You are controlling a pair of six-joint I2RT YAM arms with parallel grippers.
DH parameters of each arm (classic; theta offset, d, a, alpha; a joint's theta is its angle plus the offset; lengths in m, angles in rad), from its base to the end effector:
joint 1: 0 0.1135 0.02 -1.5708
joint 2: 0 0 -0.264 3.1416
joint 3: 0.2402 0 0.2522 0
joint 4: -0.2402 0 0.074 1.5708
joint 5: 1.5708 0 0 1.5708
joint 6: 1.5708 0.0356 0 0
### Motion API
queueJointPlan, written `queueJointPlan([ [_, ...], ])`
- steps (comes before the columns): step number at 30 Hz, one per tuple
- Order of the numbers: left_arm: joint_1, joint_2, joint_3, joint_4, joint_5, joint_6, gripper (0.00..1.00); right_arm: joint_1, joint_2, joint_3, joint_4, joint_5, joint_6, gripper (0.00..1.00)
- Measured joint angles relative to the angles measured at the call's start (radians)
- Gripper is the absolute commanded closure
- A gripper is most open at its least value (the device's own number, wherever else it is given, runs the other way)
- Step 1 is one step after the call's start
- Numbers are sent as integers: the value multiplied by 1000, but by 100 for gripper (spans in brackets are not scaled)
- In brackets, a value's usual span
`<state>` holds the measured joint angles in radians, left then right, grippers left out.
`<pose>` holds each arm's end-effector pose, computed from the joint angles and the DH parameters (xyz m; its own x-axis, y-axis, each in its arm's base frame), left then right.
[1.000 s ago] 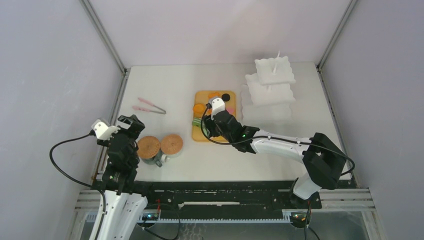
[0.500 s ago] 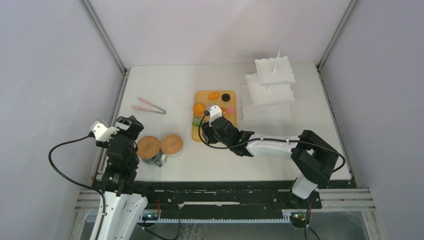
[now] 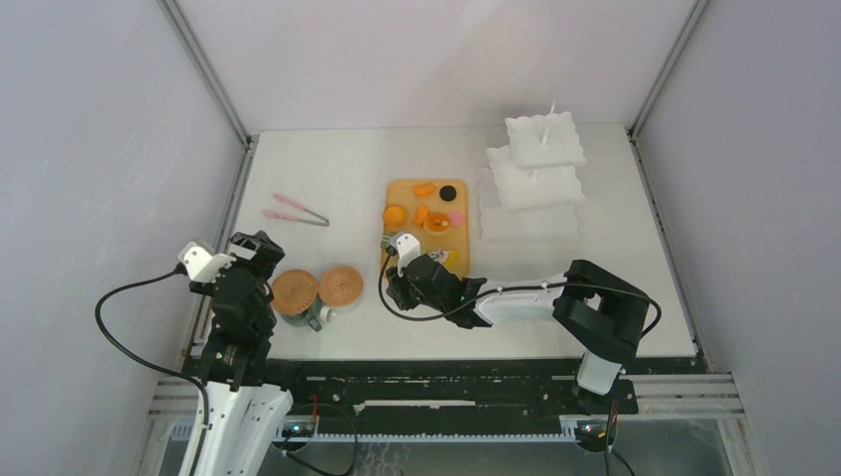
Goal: Serve the afternoon tea
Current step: Move the cup to the center of the board.
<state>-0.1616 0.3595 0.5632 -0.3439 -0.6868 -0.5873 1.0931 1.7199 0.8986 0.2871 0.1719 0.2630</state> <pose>0.1035 0.0060 0.3005 0.1596 -0.4602 -0.8734 -0.4887 0.7319 -0.4749 0.1727 0.3204 0.1806 -0.4359 -0.2848 -0.8537 -0.7187 0.6812 0.1397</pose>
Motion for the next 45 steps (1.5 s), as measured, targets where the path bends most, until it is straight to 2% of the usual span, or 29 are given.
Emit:
queueJointPlan([
  [17,0,0,0,-3,0,-16,6,18,134,-10,216,-179,94,71],
  [45,0,0,0,-3,-3,-25,6,-5,314,78,383,-321,215,75],
])
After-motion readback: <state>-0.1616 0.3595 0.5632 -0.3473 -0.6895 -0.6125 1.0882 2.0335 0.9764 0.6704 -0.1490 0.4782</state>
